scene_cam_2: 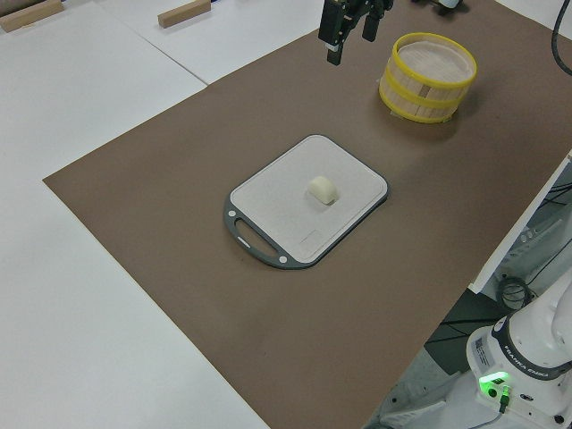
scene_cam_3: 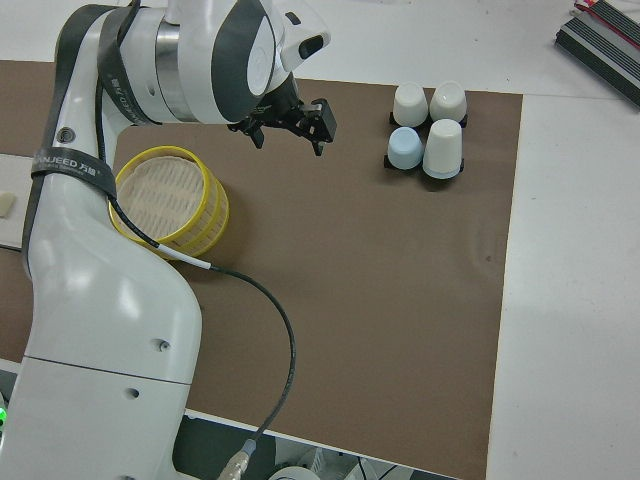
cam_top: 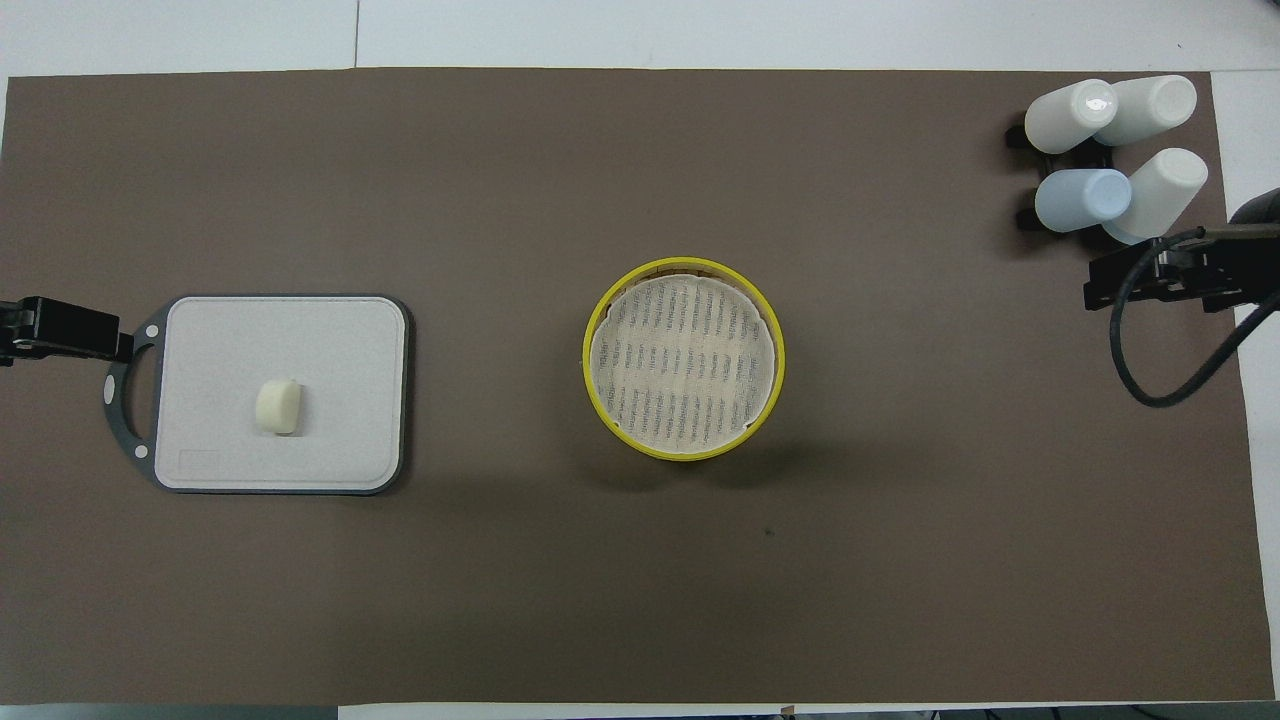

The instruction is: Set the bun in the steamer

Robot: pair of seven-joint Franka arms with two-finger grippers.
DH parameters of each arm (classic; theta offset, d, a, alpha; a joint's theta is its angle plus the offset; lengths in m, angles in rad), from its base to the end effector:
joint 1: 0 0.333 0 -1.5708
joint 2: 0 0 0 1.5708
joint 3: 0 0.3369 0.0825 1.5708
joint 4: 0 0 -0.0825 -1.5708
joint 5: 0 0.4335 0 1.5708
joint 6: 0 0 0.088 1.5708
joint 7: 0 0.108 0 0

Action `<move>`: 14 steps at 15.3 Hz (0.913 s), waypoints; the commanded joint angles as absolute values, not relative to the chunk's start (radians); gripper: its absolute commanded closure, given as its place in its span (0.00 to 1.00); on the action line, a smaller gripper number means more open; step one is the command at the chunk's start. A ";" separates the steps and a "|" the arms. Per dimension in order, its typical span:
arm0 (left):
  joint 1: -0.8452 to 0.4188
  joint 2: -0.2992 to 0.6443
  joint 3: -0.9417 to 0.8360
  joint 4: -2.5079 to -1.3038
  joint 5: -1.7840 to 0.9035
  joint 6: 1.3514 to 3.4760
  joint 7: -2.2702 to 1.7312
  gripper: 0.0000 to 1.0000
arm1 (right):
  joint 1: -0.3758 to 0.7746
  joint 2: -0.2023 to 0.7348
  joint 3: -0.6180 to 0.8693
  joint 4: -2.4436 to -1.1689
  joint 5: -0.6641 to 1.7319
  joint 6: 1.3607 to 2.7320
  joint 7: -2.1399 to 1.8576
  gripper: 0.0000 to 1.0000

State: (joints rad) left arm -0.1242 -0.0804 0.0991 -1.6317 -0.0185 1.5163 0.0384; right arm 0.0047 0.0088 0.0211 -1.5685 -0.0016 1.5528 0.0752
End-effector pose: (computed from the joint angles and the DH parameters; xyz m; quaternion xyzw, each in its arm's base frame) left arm 0.5711 -0.0140 0.6552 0.9992 -0.0323 -0.0176 0.0133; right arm 0.6046 0.0154 0.6387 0.9996 -0.0247 -0.0122 0.0013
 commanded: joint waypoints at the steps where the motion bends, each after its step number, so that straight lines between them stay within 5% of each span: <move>1: -0.121 -0.114 0.100 -1.667 -0.006 1.526 0.048 0.00 | -0.008 0.021 0.032 -1.546 -0.012 1.534 0.052 0.00; 8: -0.121 -0.114 0.103 -1.667 -0.006 1.520 0.044 0.00 | 0.001 -0.008 0.037 -1.563 -0.002 1.490 0.043 0.00; 11: -0.121 -0.114 0.104 -1.672 -0.006 1.523 0.046 0.00 | 0.183 0.020 0.057 -1.557 0.006 1.595 0.142 0.00; 14: -0.120 -0.138 0.104 -1.725 -0.006 1.548 0.051 0.00 | 0.433 0.255 0.055 -1.363 -0.011 1.603 0.485 0.00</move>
